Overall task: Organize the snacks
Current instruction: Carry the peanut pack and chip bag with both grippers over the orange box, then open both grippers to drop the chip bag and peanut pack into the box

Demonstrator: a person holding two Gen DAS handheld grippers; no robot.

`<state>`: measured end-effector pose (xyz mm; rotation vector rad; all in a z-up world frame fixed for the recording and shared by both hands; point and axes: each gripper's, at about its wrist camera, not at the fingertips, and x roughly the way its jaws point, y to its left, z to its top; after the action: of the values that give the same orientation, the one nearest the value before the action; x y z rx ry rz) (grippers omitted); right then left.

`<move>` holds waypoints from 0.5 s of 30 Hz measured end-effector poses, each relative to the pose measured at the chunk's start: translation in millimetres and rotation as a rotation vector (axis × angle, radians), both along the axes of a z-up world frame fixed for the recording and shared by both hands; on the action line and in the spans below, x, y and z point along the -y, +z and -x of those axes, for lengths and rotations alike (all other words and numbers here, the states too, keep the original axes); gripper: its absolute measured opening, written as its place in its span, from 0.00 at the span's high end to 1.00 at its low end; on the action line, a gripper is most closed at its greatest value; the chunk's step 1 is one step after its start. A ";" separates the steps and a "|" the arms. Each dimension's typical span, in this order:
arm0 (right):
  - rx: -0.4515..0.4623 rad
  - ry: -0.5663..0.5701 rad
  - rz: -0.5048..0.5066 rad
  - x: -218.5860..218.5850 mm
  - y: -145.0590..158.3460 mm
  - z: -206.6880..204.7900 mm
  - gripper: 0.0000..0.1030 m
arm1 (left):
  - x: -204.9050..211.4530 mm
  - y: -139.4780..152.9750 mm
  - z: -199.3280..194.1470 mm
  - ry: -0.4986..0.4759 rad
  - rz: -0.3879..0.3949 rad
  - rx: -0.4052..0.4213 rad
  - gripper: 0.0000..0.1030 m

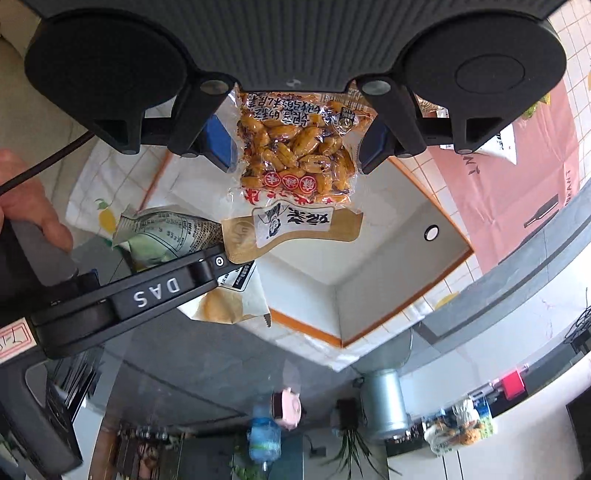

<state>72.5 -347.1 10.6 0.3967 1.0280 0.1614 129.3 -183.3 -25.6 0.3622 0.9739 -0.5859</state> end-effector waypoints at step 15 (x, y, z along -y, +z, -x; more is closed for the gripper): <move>-0.217 0.257 0.254 -16.9 -67.9 -44.8 0.60 | 35.6 -59.3 -13.9 -0.203 -0.317 -0.028 0.19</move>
<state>117.3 -330.2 -57.3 0.0498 1.2952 0.2178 143.2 -218.9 -84.9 0.7429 1.0660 -0.6215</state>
